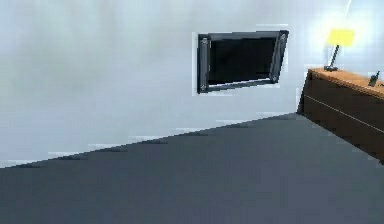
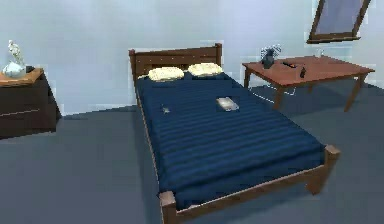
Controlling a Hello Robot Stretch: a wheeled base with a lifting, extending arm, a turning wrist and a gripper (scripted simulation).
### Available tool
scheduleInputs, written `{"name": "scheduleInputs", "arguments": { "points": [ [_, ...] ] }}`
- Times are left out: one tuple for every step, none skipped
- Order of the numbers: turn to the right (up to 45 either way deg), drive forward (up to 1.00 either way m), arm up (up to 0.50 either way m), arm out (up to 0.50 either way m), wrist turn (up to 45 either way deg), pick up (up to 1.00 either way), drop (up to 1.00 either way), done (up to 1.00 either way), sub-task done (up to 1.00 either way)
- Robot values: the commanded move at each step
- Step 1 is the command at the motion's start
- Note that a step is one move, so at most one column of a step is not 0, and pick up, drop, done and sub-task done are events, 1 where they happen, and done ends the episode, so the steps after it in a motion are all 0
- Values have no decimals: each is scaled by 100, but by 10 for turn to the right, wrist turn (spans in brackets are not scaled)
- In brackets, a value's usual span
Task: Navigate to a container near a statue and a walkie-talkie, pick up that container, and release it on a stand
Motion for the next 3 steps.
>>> {"name": "scheduleInputs", "arguments": {
  "points": [
    [210, 0, 0, 0, 0, 0, 0, 0, 0],
    [0, 65, 0, 0, 0, 0, 0, 0, 0],
    [240, 0, 0, 0, 0, 0, 0, 0, 0]
  ]
}}
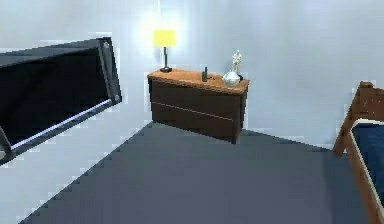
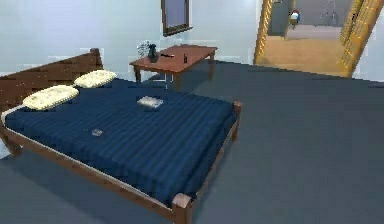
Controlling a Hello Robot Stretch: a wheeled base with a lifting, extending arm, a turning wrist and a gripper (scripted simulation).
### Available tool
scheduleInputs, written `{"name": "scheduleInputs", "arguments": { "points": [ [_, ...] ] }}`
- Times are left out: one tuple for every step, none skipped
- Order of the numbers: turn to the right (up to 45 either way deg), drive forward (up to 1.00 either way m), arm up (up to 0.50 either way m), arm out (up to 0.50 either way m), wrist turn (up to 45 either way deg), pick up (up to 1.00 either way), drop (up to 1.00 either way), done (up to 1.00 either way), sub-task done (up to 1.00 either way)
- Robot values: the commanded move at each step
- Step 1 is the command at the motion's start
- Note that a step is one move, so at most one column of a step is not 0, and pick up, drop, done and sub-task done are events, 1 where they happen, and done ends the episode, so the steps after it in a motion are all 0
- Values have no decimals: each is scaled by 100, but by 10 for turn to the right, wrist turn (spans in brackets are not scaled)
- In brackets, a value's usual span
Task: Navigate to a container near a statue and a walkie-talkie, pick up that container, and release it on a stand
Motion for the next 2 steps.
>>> {"name": "scheduleInputs", "arguments": {
  "points": [
    [0, 100, 0, 0, 0, 0, 0, 0, 0],
    [60, 0, 0, 0, 0, 0, 0, 0, 0]
  ]
}}
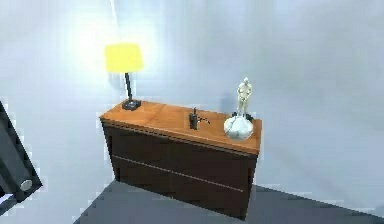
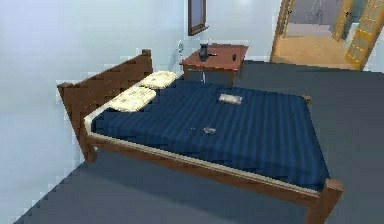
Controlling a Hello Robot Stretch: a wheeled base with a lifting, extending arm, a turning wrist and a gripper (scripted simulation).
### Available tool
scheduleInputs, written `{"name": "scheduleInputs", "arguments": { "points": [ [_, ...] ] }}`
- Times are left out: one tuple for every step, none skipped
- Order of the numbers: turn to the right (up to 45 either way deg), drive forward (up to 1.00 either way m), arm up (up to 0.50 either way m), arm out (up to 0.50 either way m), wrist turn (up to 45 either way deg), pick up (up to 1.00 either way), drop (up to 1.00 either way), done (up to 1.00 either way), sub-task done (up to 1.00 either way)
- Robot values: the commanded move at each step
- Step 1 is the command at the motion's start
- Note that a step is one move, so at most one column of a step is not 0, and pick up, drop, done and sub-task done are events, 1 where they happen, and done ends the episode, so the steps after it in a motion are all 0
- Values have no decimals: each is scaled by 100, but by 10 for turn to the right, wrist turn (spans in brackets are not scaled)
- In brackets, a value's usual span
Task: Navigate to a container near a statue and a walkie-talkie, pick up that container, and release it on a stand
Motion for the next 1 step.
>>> {"name": "scheduleInputs", "arguments": {
  "points": [
    [0, 40, 0, 0, 0, 0, 0, 0, 0]
  ]
}}
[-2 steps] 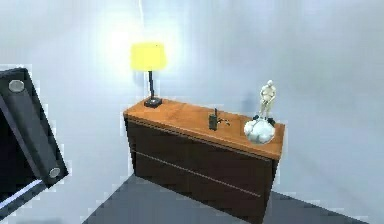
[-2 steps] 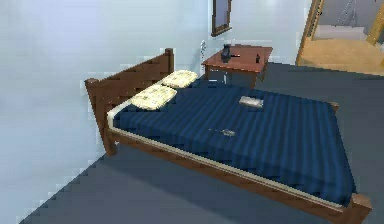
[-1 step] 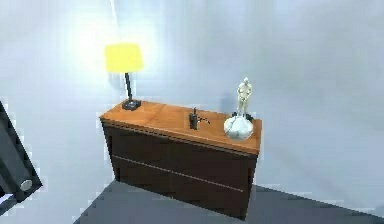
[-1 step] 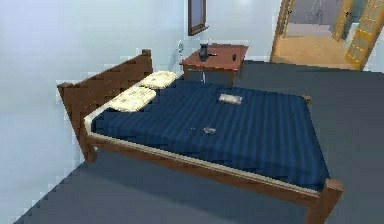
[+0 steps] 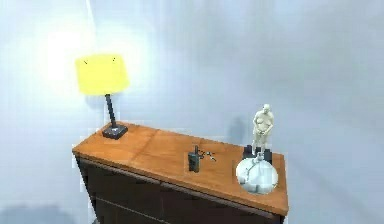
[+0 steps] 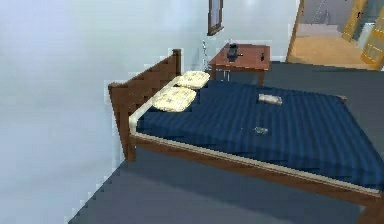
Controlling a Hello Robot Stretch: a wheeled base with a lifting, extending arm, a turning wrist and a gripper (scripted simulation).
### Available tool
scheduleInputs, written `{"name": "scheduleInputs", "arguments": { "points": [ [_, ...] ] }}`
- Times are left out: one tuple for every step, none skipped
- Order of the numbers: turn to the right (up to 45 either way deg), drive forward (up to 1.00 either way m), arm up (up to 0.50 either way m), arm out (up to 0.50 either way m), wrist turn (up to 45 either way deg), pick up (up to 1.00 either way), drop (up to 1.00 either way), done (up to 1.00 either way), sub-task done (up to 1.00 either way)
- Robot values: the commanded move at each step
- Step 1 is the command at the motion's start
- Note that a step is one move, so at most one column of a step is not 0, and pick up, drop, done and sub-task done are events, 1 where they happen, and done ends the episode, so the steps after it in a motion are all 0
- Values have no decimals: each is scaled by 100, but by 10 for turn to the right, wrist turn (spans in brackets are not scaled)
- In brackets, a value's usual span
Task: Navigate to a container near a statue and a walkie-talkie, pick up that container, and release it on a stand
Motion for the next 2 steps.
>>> {"name": "scheduleInputs", "arguments": {
  "points": [
    [300, 0, 0, 0, 0, 0, 0, 0, 0],
    [0, 10, 0, 0, 0, 0, 0, 0, 0]
  ]
}}
